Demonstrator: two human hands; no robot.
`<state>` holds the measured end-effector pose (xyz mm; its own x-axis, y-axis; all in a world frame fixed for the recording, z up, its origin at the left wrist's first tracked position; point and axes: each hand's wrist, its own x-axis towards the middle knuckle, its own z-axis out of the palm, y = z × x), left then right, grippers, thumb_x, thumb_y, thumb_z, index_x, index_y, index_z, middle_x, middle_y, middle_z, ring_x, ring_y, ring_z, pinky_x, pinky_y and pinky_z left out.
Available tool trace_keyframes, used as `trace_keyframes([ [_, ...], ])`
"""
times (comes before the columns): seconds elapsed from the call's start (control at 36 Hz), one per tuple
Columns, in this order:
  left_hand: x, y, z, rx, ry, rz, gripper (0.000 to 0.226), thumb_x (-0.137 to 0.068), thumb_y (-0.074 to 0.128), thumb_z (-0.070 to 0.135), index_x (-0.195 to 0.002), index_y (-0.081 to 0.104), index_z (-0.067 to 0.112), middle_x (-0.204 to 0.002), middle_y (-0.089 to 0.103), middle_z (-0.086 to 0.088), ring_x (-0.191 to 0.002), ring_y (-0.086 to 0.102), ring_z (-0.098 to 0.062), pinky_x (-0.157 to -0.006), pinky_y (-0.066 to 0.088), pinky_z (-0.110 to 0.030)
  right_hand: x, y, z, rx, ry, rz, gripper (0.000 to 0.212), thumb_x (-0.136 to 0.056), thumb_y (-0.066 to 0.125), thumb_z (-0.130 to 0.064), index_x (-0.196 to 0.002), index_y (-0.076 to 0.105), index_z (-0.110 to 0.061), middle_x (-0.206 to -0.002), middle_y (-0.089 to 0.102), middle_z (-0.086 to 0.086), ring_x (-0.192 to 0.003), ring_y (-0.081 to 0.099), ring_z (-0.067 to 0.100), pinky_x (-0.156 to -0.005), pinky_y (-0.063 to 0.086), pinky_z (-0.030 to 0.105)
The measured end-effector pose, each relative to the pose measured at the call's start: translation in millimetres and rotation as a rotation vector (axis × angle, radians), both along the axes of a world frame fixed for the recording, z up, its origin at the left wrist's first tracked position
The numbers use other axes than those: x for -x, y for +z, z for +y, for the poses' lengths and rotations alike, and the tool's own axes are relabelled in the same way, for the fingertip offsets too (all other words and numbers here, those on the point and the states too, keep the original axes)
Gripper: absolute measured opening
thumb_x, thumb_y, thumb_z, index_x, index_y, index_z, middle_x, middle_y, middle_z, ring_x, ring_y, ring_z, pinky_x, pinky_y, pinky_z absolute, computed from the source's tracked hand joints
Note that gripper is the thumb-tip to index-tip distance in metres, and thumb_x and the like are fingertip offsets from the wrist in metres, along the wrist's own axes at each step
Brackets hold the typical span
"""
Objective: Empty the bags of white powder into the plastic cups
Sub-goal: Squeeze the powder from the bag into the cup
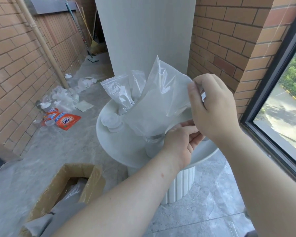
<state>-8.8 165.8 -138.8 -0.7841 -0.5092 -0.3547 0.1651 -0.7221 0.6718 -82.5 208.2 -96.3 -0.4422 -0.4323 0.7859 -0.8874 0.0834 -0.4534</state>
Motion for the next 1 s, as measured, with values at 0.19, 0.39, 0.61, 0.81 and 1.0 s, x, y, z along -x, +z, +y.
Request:
trace_keyframes([
  [0.19, -1.2, 3.1, 0.6, 0.010, 0.001, -0.015, 0.028, -0.090, 0.049, -0.012, -0.084, 0.066, 0.010, -0.070, 0.073, -0.003, -0.063, 0.070, -0.012, -0.080, 0.059, -0.027, -3.9, 3.7, -0.4, -0.019, 0.011, 0.042, 0.025, -0.103, 0.045, -0.024, -0.091, 0.059, -0.007, -0.086, 0.057, 0.003, -0.080, 0.052, 0.024, -0.068, 0.046, 0.045],
  [0.39, -3.7, 5.3, 3.4, -0.014, 0.002, -0.038, 0.030, -0.089, 0.046, -0.015, -0.087, 0.063, 0.010, -0.066, 0.072, -0.002, -0.056, 0.069, -0.011, -0.065, 0.059, -0.024, -10.1, 5.7, -4.2, 0.000, -0.002, 0.057, 0.026, -0.103, 0.045, -0.026, -0.091, 0.060, -0.008, -0.088, 0.056, 0.001, -0.080, 0.052, 0.025, -0.063, 0.048, 0.046],
  [0.61, -3.7, 7.9, 4.4, -0.021, 0.004, -0.043, 0.032, -0.089, 0.044, -0.016, -0.085, 0.061, 0.011, -0.061, 0.070, 0.000, -0.052, 0.067, -0.010, -0.066, 0.060, -0.023, -14.1, 12.8, -9.0, 0.006, 0.020, 0.086, 0.024, -0.102, 0.048, -0.021, -0.089, 0.061, -0.005, -0.084, 0.057, 0.006, -0.077, 0.051, 0.025, -0.061, 0.044, 0.044],
  [0.81, -3.2, 5.8, 4.0, -0.032, 0.011, -0.044, 0.035, -0.088, 0.042, -0.017, -0.086, 0.063, 0.011, -0.064, 0.071, -0.001, -0.055, 0.069, -0.011, -0.063, 0.060, -0.023, -17.9, 16.3, -12.0, -0.069, 0.033, 0.123, 0.024, -0.103, 0.048, -0.024, -0.094, 0.062, -0.007, -0.088, 0.058, 0.007, -0.075, 0.054, 0.029, -0.059, 0.045, 0.043],
  [1.0, -1.7, 4.1, 4.0, -0.018, 0.008, -0.046, 0.035, -0.088, 0.043, -0.017, -0.083, 0.062, 0.012, -0.063, 0.071, -0.001, -0.054, 0.068, -0.011, -0.065, 0.060, -0.024, -22.5, 22.4, -14.3, -0.062, 0.030, 0.116, 0.024, -0.103, 0.048, -0.025, -0.094, 0.062, -0.008, -0.088, 0.058, 0.006, -0.076, 0.054, 0.029, -0.060, 0.047, 0.043],
])
